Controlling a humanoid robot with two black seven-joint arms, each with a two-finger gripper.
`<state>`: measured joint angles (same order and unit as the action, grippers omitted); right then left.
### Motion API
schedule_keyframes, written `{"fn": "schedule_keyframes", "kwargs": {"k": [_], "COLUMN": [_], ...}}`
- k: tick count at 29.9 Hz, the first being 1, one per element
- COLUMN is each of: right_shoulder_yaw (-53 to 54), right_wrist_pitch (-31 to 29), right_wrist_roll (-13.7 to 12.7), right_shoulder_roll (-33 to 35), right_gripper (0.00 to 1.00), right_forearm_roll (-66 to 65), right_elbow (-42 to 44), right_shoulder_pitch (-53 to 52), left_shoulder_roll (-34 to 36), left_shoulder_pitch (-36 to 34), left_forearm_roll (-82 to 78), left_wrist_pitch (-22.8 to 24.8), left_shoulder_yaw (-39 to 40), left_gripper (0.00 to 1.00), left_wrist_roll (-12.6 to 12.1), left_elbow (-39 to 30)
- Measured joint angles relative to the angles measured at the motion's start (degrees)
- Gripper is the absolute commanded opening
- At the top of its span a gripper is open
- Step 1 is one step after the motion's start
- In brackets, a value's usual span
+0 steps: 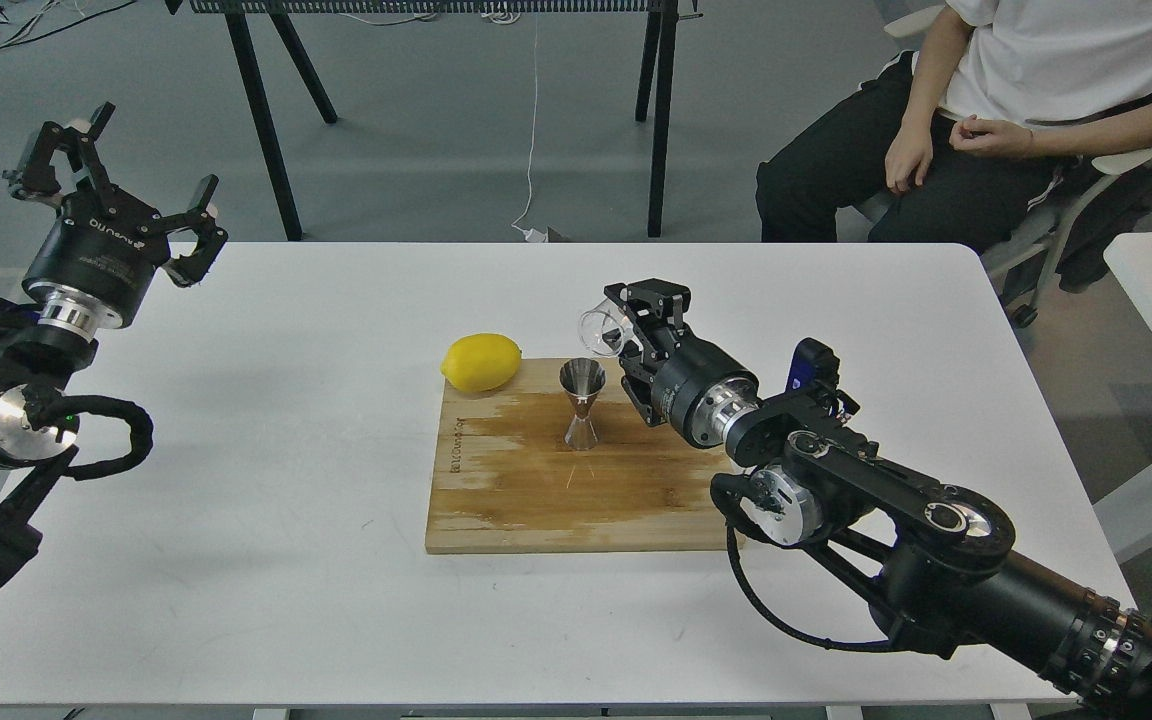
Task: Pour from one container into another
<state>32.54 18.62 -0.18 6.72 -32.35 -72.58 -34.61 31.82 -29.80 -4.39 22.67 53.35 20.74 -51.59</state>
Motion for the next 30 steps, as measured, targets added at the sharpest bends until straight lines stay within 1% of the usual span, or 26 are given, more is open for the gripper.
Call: {"fn": "schedule_keyframes", "kwargs": {"k": [8,21,30], "right_shoulder_yaw": [-5.5,-8.0,-8.4], "right_wrist_pitch": [2.4,4.4,4.7], "right_wrist_roll": [1.1,1.3,1.3], "right_shoulder_roll": [-0.3,-1.1,-1.3], "right_gripper": [0.3,0.3,0.3], "right_forearm_roll": [-4.1,-7.4,-9.1], "right_elbow": [1.8,3.9,4.6], "right_shoulder_pitch": [-2.0,-3.6,-4.0], "left_shoulder_roll": [0.0,-0.1,-0.1], "left_shoulder_pitch": [0.0,0.1,0.1], "left_forearm_roll": [0.0,0.0,0.0], "left_wrist_pitch": [0.0,0.0,0.0], "left_shoulder_yaw": [0.0,0.0,0.0], "left_gripper": [1.0,1.0,1.0], "left_wrist_roll": [0.0,0.1,0.1], "left_elbow": [0.0,0.0,0.1]}}
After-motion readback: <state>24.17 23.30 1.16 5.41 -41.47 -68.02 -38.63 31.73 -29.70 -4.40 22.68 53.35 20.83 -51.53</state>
